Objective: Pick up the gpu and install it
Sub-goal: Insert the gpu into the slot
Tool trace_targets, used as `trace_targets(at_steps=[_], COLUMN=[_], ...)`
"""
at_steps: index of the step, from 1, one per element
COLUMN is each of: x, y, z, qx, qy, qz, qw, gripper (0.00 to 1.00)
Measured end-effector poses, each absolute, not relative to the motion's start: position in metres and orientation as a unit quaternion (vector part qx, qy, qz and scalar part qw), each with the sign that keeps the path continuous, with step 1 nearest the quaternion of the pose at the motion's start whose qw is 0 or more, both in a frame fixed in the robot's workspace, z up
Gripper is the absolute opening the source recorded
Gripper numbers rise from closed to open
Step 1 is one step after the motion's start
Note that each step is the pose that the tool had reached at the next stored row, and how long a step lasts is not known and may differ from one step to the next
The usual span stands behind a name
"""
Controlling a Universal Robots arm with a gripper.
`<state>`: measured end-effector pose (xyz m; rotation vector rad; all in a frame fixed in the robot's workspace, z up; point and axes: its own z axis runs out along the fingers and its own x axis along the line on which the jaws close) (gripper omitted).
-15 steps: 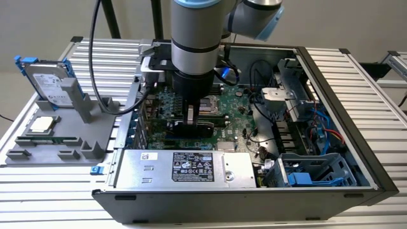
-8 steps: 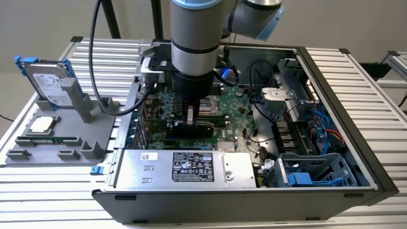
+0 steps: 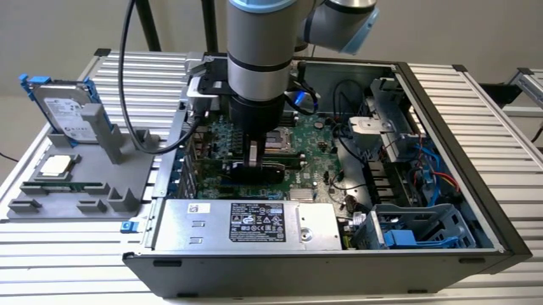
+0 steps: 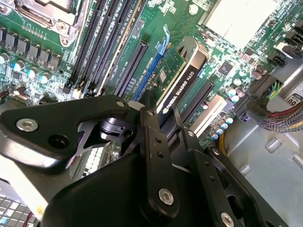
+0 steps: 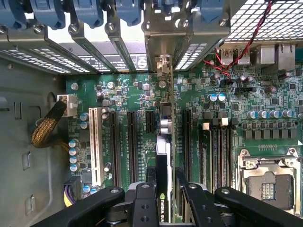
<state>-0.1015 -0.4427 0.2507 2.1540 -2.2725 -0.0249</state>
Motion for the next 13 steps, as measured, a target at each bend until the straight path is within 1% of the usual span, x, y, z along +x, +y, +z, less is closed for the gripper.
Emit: trace_targets(at_steps=[8,13], x=[-0.1014,-0.1015], y=[-0.4418,-0.4418], z=[0.2492,0.242], qx=[0.688,0.688], qy=[-0.726,-0.726], qz=[-0.007,-0.008], qw=[0.006,0.006], gripper=[0.0,0.0])
